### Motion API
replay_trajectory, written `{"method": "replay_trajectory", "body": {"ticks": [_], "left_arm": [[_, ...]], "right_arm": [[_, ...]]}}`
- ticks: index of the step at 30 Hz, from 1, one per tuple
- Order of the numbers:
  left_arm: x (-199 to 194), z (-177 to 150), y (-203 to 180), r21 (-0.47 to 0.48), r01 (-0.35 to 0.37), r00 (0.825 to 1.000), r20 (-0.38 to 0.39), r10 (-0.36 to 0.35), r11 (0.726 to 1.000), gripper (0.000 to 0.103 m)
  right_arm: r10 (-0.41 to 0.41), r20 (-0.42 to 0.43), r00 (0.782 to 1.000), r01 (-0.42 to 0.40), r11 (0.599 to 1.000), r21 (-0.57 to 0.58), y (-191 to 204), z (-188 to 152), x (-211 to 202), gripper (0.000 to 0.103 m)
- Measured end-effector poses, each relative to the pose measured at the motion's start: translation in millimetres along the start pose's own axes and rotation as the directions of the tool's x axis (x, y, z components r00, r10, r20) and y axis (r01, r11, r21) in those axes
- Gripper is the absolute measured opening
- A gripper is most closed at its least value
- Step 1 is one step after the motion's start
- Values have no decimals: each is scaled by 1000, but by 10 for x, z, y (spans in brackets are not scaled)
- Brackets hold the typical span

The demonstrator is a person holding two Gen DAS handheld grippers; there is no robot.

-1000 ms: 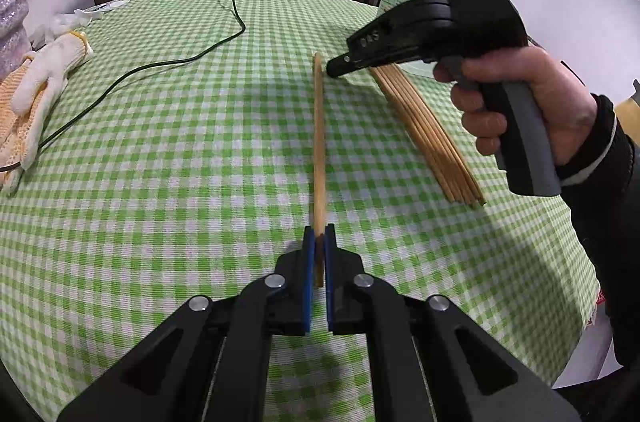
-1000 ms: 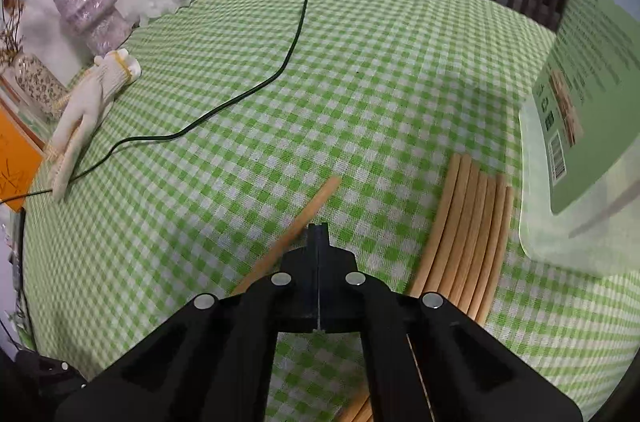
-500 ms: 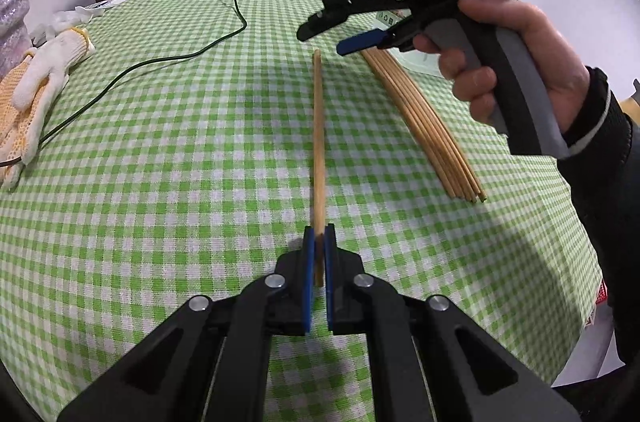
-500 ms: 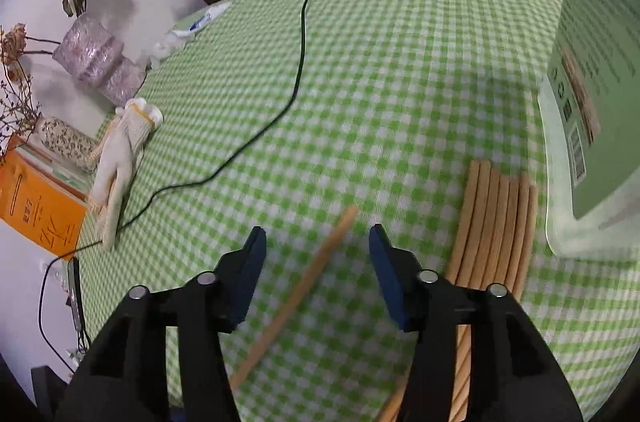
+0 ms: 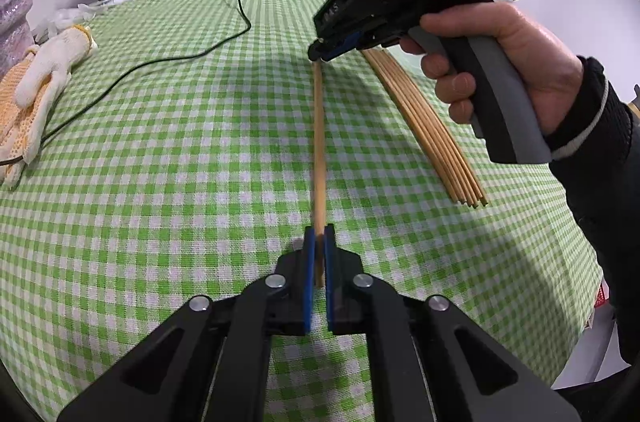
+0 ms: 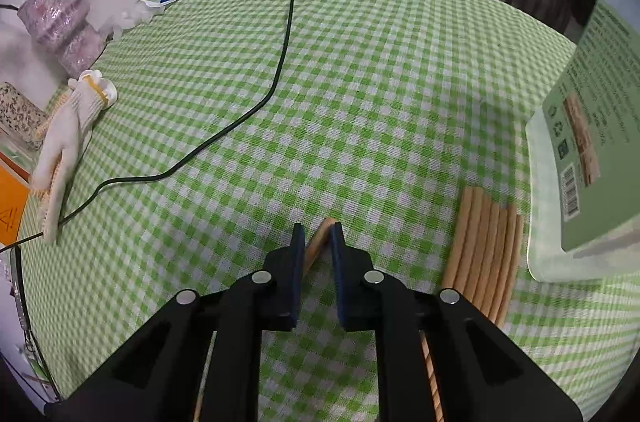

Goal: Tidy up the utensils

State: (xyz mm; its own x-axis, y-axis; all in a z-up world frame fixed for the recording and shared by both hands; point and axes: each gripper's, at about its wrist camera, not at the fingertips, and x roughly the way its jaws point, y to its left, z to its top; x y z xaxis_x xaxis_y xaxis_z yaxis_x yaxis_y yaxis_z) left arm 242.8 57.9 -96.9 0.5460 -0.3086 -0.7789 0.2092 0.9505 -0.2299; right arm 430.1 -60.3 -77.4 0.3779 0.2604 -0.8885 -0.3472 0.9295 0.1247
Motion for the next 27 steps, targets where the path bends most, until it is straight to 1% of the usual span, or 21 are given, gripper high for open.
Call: {"method": "replay_trajectory", "body": {"ticks": [2,4,6,8,9,10,11,13,14,16,17,18,19,20,22,24,25,27], "left_arm": [[-62,16,6,7,-5,1000,19,4,1000,0],[-124,48,6,20,2,999,36,-3,1000,0],[-148,90,-25,24,-1,999,35,0,1000,0],[-113,132,-80,25,24,1000,15,-24,999,0],[-63,146,-108,26,32,999,-6,-32,999,2],[5,154,-152,38,34,999,-37,-32,999,11],[70,163,-220,61,16,999,-45,-13,998,12],[97,181,-291,93,-41,999,-31,44,995,17],[140,215,-279,80,-91,994,-55,95,993,17],[157,236,-229,57,-91,994,-58,95,994,18],[157,243,-229,61,-90,994,-63,94,994,18],[159,250,-248,74,-94,993,-69,99,993,19],[168,254,-269,86,-93,992,-72,100,992,24],[180,266,-301,103,-89,992,-77,97,991,26],[217,311,-349,134,-95,990,-88,107,986,26],[245,348,-358,136,-88,988,-112,104,987,26],[263,381,-364,144,-87,986,-131,107,986,4],[268,404,-370,152,-79,984,-149,102,985,3]], "right_arm": [[14,47,999,-15,1000,27,-72,-65,-194,0],[7,76,997,-9,1000,21,-129,-149,-335,0],[7,88,996,-9,1000,29,-208,-256,-437,0],[18,85,996,-20,1000,20,-263,-328,-489,0],[27,78,997,-28,1000,9,-270,-349,-504,0],[37,72,997,-37,999,4,-292,-368,-509,0],[46,72,996,-47,999,15,-346,-392,-535,0],[64,75,995,-65,998,5,-372,-412,-582,0],[75,83,994,-74,997,-11,-384,-443,-624,4],[90,104,991,-87,996,-28,-394,-509,-696,37],[100,134,986,-95,995,-43,-409,-552,-770,60],[103,150,983,-95,994,-56,-401,-568,-811,60],[105,159,982,-96,993,-66,-419,-589,-850,60],[112,170,979,-100,992,-76,-431,-622,-899,60],[125,191,974,-110,990,-89,-462,-703,-999,60],[136,207,969,-118,988,-97,-492,-775,-1078,60],[144,218,965,-124,987,-102,-520,-836,-1142,60],[146,237,960,-124,987,-107,-585,-929,-1237,60]]}}
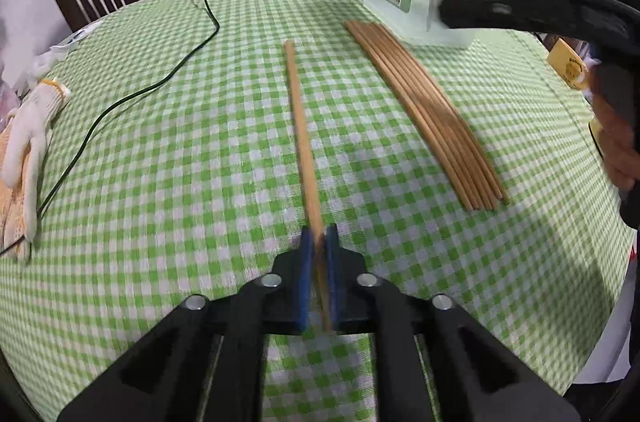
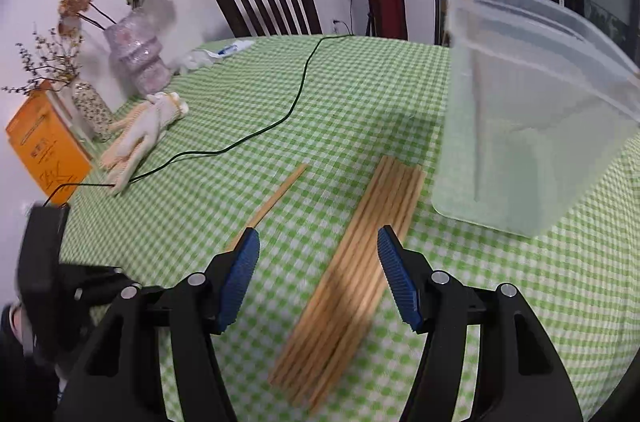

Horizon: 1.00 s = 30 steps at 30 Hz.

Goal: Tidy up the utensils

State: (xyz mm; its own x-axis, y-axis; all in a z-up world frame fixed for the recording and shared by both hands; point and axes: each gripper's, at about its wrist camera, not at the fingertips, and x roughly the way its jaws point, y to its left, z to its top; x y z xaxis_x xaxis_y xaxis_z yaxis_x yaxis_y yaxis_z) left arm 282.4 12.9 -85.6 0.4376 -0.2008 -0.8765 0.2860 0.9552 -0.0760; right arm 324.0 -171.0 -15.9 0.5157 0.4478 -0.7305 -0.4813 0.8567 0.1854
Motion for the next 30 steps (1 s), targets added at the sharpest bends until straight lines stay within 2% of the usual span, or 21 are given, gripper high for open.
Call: {"method": "replay_trajectory", "body": {"ticks": [2,5,9,14,17,19,20,24,26,28,29,30], "left_arm": [[-1,32,1,27,-10,1000,-6,10,1000,3],[-177,117,-107,88,10,999,45,-14,996,3],[-411,268,-259,144,22,994,103,-38,989,3],[-713,553,-436,159,107,971,195,-137,982,2],[-813,695,-714,213,191,950,206,-236,958,2],[-777,730,-975,303,249,936,167,-309,920,3],[-688,719,-1144,362,266,936,125,-329,893,3],[-173,633,-1534,497,287,950,-37,-310,819,3],[86,623,-1579,522,297,953,-108,-284,800,3],[238,611,-1602,525,370,929,-197,-314,767,7],[301,617,-1592,528,379,925,-210,-315,760,7],[361,629,-1572,523,355,935,-209,-287,775,7]], "right_arm": [[3,24,1000,-3,1000,-7,-56,-89,-160,60],[-3,53,999,5,999,-32,-143,-230,-382,60],[-55,76,996,58,997,-45,-344,-431,-626,60],[-96,66,993,97,995,-22,-646,-734,-811,60],[-130,43,991,132,991,-31,-754,-905,-855,60],[-159,35,987,160,986,-39,-826,-1005,-902,60],[-174,26,984,175,984,-42,-880,-1059,-931,60],[-231,-30,973,227,969,-102,-1052,-1228,-988,60],[-275,-37,961,264,945,-192,-1087,-1304,-996,60],[-298,-53,953,271,918,-289,-1092,-1365,-970,60],[-319,-69,945,278,899,-337,-1099,-1373,-932,60],[-330,-82,940,279,887,-369,-1116,-1375,-901,60]]}}
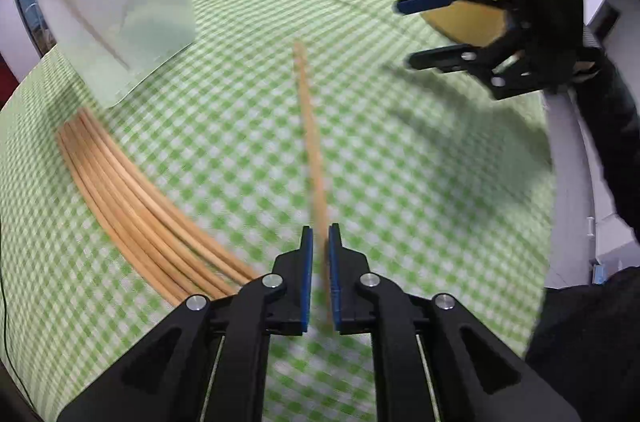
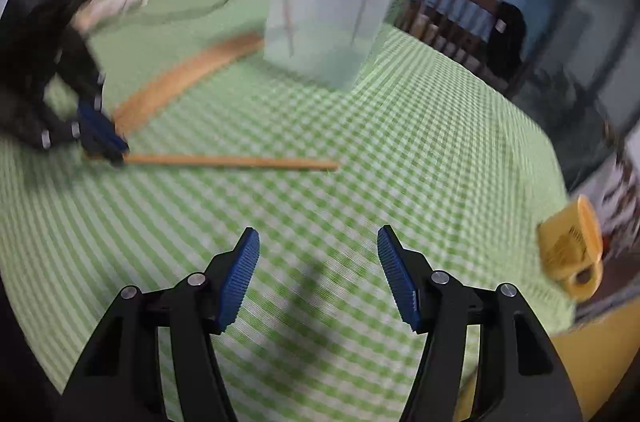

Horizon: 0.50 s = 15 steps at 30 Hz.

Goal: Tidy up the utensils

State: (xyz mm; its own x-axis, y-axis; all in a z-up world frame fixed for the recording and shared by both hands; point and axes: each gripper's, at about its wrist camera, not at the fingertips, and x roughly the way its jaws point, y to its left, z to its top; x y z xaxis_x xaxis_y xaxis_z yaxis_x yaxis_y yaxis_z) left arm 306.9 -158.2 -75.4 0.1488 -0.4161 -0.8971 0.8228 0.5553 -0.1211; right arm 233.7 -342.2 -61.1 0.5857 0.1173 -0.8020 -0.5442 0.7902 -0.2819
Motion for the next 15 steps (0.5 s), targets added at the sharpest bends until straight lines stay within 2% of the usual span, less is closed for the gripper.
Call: {"method": "replay_trajectory", "body": {"ticks": [1,2,3,4,7,8,9,11,15], "left_arm": [[36,3,48,-11,-11,1000,-17,11,1000,8],[17,15,81,-14,-1,1000,-9,1,1000,12],[14,29,122,-22,-15,1000,-14,15,1000,20],[11,57,163,-43,-38,999,-29,37,998,22],[-21,101,236,-118,19,997,-69,-27,993,28],[-43,117,190,-131,45,996,-68,-55,990,29],[-47,128,134,-132,66,995,-70,-76,989,32],[-34,141,-6,-107,70,994,-81,-79,992,33],[127,124,-246,-58,4,989,-150,-13,998,33]], "right_arm": [[2,-12,1000,-3,1000,-31,-19,17,37,60],[7,-26,1000,-9,998,-69,-51,69,88,60],[17,-33,999,-20,995,-96,-85,109,130,59],[23,-35,999,-27,993,-117,-109,143,159,59],[45,-90,995,-67,965,-254,-104,296,308,54],[48,-127,991,-86,945,-314,-93,353,388,47],[64,-164,984,-119,927,-356,-76,398,453,35],[63,-231,971,-159,891,-425,-20,481,585,24],[83,-308,948,-247,804,-541,146,561,724,20]]}}
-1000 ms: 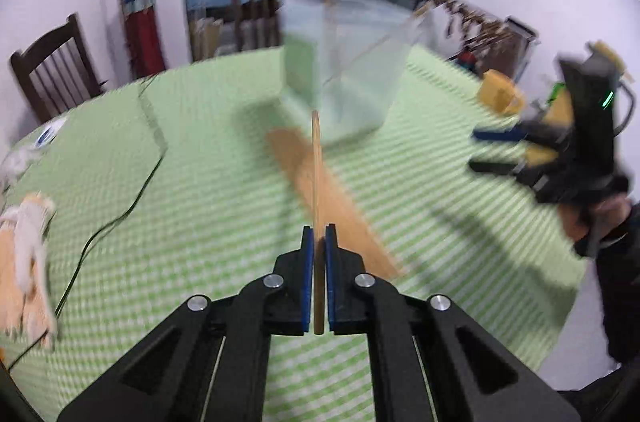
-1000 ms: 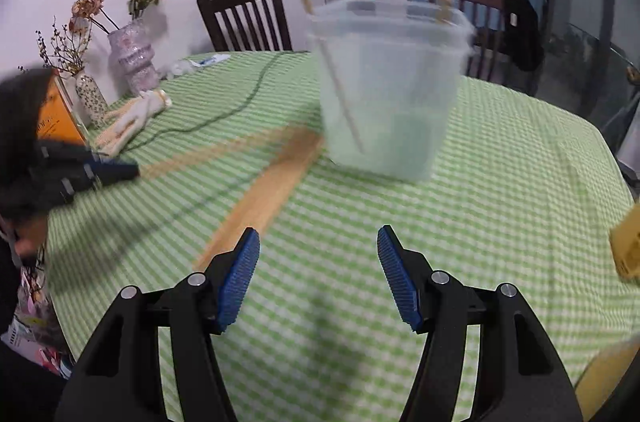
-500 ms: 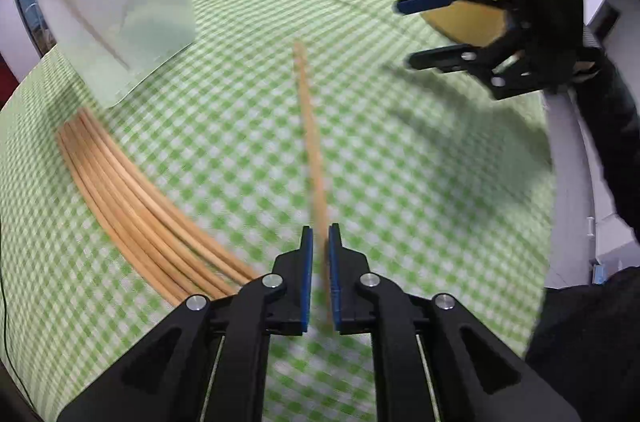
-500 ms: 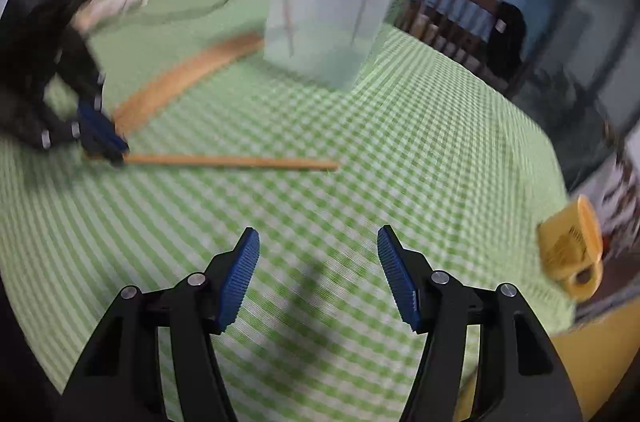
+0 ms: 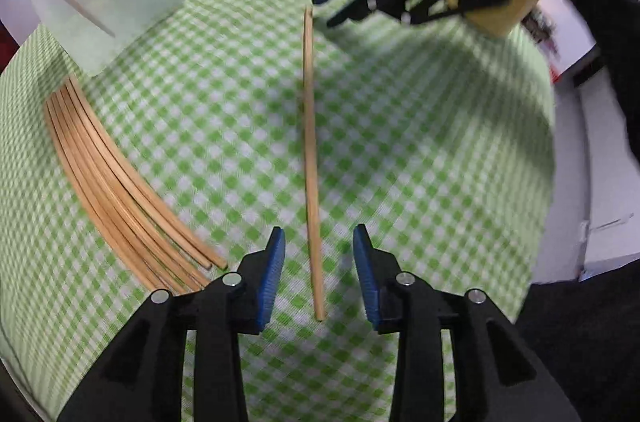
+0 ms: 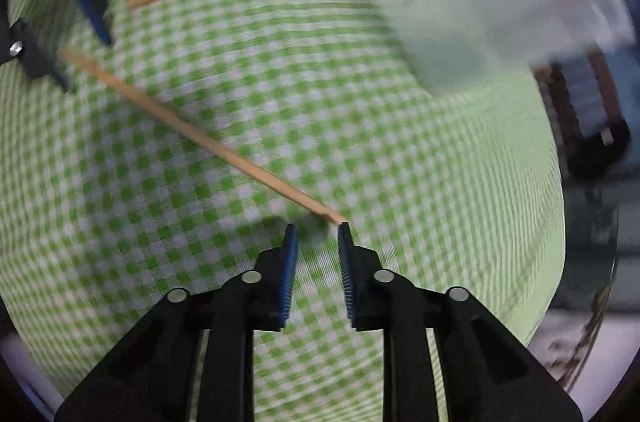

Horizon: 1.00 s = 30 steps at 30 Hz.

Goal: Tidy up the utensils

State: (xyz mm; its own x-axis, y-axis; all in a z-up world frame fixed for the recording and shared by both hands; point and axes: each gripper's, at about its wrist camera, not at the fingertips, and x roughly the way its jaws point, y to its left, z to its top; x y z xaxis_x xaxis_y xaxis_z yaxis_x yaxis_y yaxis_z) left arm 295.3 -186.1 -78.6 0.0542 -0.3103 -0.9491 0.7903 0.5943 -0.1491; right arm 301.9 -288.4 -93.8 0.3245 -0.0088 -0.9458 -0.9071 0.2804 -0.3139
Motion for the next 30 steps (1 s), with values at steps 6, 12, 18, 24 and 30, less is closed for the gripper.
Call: {"method": "replay_trajectory", "body": {"ticks": [6,12,18,24,30], "left_arm": [[-2,5,33,23,-79,997,0,79,997,33],[-56,71,383,-46,-202,979,28,203,978,31],[-64,327,43,83,-159,984,92,151,984,31],[264,807,-49,138,-171,985,14,171,975,27],[228,887,-67,105,-134,991,40,130,985,3]], "right_arm": [[83,-39,996,-85,995,-58,-98,156,62,16],[90,-68,994,-90,996,5,-90,62,15,0],[78,-39,996,-74,992,105,20,-160,-82,0],[-22,153,988,-36,930,367,-224,-418,-481,0],[-195,318,928,-72,743,665,-202,-831,-697,1]]}}
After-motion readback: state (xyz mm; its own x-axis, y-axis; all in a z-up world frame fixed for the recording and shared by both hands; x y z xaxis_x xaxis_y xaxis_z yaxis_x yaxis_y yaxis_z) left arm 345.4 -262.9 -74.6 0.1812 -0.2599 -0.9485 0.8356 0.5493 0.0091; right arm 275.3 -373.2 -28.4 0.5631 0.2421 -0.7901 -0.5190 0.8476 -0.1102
